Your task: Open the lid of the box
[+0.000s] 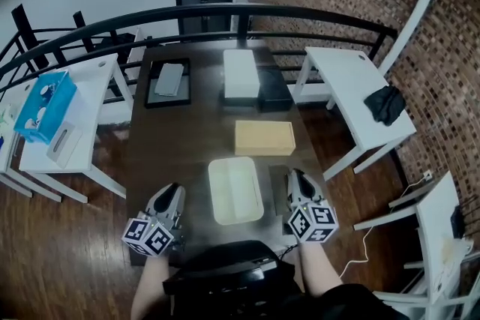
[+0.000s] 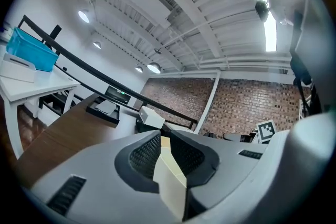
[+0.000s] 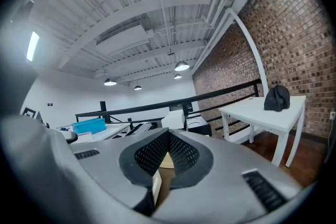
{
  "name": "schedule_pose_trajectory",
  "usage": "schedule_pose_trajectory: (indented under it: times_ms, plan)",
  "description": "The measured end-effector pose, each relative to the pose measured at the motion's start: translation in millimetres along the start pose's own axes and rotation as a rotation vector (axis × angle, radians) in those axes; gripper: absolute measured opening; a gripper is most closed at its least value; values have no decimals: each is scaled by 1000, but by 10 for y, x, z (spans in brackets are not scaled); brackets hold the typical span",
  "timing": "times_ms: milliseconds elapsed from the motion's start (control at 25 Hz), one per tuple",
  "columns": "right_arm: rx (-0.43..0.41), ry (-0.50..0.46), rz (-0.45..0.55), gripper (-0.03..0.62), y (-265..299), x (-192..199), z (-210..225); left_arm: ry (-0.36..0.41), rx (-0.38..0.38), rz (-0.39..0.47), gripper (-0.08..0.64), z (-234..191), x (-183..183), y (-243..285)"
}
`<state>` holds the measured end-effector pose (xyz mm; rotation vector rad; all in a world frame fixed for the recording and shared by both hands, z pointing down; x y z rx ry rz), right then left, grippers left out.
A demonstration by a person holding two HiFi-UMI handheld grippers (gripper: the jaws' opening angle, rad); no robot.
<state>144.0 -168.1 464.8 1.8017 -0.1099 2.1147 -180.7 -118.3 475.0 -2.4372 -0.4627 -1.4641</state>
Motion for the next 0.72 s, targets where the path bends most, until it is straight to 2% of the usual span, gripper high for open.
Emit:
schedule_pose_trajectory:
  times_ms: [360, 720]
  plan:
    - [0, 22, -4, 2, -18, -4, 77, -25, -31, 7, 41, -96, 2, -41]
    - [-25, 18, 3, 2, 49, -67, 34, -39, -30, 10, 41, -96, 32, 9]
Point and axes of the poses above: the fingertips, and each gripper's own axes: y forward along the fingers, z to its right, x out of its underside, the point moved 1 cm from there along -y, backward along the fingers
